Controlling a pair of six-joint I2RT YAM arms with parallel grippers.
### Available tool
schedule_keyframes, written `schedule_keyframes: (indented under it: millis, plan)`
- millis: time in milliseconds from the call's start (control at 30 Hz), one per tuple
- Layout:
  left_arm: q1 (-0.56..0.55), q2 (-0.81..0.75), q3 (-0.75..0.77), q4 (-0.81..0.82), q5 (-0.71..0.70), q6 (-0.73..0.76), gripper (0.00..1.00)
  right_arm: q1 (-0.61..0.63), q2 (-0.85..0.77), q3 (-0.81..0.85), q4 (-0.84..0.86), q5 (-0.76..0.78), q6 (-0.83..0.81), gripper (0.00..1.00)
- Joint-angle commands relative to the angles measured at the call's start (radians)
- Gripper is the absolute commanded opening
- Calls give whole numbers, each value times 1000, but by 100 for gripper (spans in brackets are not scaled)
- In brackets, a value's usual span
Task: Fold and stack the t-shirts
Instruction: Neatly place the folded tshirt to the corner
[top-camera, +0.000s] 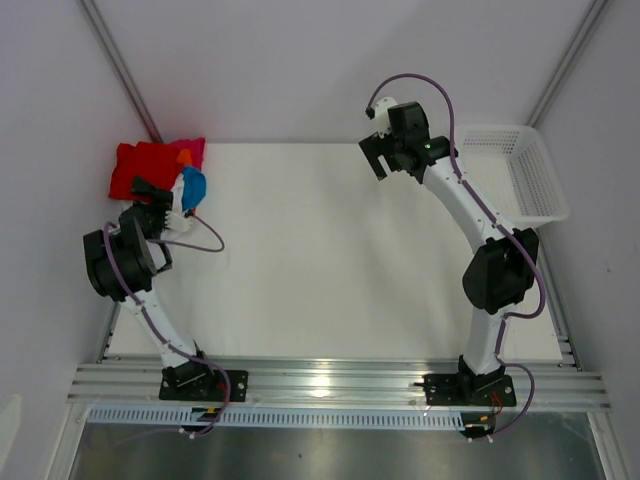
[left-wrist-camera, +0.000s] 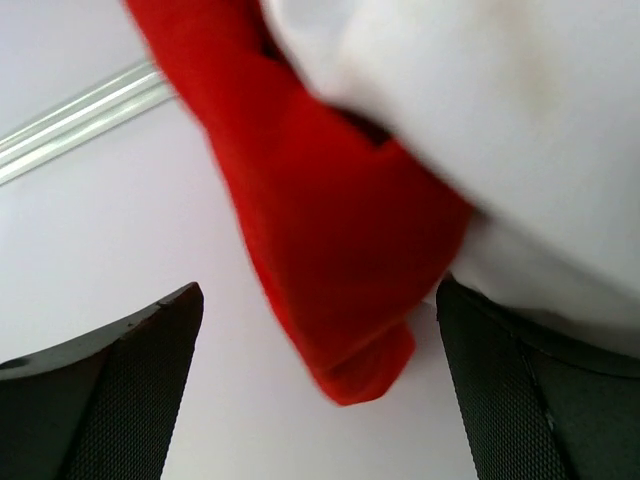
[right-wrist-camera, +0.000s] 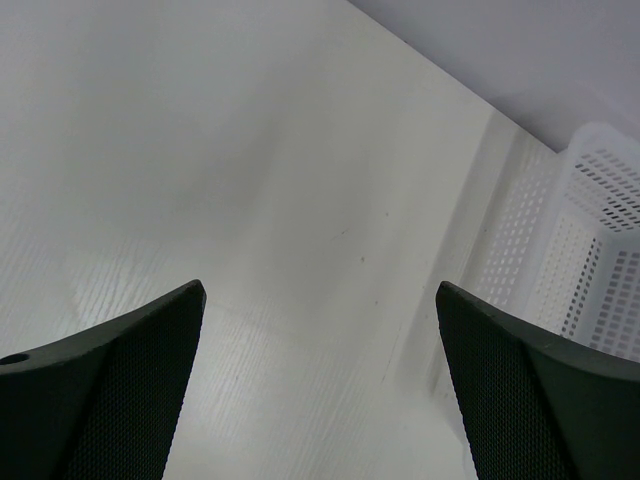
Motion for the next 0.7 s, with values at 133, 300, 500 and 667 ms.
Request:
schedule_keyframes:
  millis: [133,300,500,667]
  plan:
    - [-100,8,67,182,-220,-187,99,6,26,46,3,-13,10,99]
    - [-183,-353,-31,-216,-157,-523,99,12,62,84,-18,-7,12,99]
    - [-316,-521,19,-232,-140,-678,99,24,87,115,-33,7,12,99]
    - [-350,-425,215,-235,-252,-604,99,29,72,109,-32,21,10,99]
